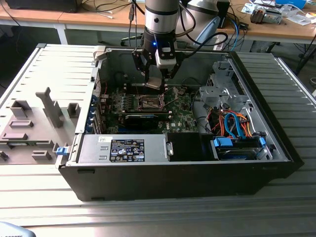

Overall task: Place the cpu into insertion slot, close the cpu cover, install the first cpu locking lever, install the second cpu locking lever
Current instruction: 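Place the cpu into insertion slot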

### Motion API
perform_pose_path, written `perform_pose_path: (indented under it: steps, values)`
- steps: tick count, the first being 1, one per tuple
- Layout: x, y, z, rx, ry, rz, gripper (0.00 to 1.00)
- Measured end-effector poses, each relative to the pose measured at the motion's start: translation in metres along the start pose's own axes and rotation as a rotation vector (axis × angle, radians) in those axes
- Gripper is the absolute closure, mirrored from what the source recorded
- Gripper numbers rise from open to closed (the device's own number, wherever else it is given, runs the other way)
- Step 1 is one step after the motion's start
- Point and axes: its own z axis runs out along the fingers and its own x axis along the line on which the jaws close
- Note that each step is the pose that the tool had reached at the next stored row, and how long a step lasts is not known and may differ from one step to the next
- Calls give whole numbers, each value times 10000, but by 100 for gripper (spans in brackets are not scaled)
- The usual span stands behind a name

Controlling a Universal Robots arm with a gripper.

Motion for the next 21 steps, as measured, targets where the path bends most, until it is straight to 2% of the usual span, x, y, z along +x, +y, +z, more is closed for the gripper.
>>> perform_pose_path:
  steps: [21]
  values:
    - [0,0,2,-2,-3,127,45]
